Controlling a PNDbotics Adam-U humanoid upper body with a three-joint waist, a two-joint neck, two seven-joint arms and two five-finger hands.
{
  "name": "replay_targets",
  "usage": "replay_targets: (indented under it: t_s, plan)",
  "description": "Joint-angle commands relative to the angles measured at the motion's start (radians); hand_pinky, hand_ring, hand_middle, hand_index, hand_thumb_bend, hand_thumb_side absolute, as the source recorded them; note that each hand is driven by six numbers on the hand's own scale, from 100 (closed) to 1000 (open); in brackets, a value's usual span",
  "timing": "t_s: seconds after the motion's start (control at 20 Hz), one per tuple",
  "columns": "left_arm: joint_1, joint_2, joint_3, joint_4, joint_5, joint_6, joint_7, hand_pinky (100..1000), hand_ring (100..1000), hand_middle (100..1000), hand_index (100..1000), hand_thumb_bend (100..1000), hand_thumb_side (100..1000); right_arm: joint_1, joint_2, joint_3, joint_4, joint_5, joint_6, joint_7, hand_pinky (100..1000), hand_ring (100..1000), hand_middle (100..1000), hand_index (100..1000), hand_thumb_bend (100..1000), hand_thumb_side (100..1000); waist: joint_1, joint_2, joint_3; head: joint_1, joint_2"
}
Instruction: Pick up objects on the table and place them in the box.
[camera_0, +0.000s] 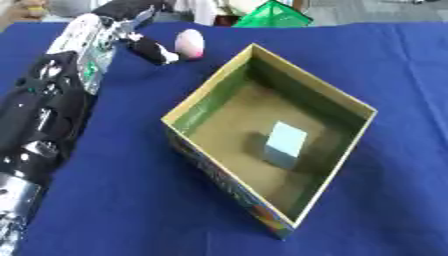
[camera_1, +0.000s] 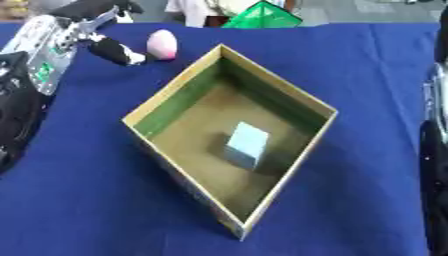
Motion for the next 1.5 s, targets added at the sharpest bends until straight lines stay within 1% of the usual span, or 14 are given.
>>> replay_targets:
  t_s: [0.05,0.35,0.5,0.75,0.95,1.2,1.4,1.5]
  plan:
    - [-0.027,0.019,0.016,0.000,0.034,-0.010,-0.022,725,842,837,912,488,326,-0.023,-0.029,0.002,-0.006,-0.009,-0.002,0.004,765,906,570,817,625,1000,0.001,-0.018,-0.004,0.010,-0.017]
    - [-0.028,0.021,0.024,0.001,0.088,0.000,-0.027,707,821,826,911,418,327,-0.030,-0.031,0.005,-0.002,-0.013,-0.003,0.010,765,907,569,817,627,1000,0.004,-0.004,-0.018,0.027,-0.033]
    - [-0.029,0.022,0.028,0.001,0.097,0.013,-0.014,698,813,829,910,364,318,-0.035,-0.032,0.007,0.001,-0.015,-0.004,0.013,765,906,568,817,629,1000,0.006,0.003,-0.025,0.040,-0.040]
    - [-0.037,0.025,0.034,-0.001,0.097,0.029,0.012,693,810,830,909,346,318,-0.041,-0.037,0.007,0.007,-0.018,-0.005,0.016,765,906,568,817,631,1000,0.007,0.014,-0.032,0.049,-0.047]
    - [-0.041,0.025,0.036,-0.001,0.072,0.042,0.034,689,809,829,907,327,316,-0.046,-0.038,0.010,0.011,-0.021,-0.007,0.020,765,906,567,817,631,1000,0.007,0.021,-0.038,0.057,-0.053]
    - [-0.043,0.027,0.039,0.008,0.013,0.054,0.063,686,811,823,900,332,279,-0.054,-0.036,0.012,0.015,-0.024,-0.009,0.023,765,906,567,817,634,1000,0.007,0.029,-0.050,0.074,-0.069]
    - [-0.044,0.022,0.047,0.016,-0.022,0.056,0.080,671,796,807,888,307,242,-0.060,-0.035,0.015,0.018,-0.027,-0.011,0.028,765,906,566,817,636,1000,0.008,0.038,-0.059,0.086,-0.083]
    - [-0.043,0.019,0.051,0.021,-0.030,0.059,0.085,662,786,797,882,285,239,-0.063,-0.036,0.016,0.020,-0.029,-0.011,0.029,765,906,565,817,638,1000,0.008,0.043,-0.063,0.092,-0.091]
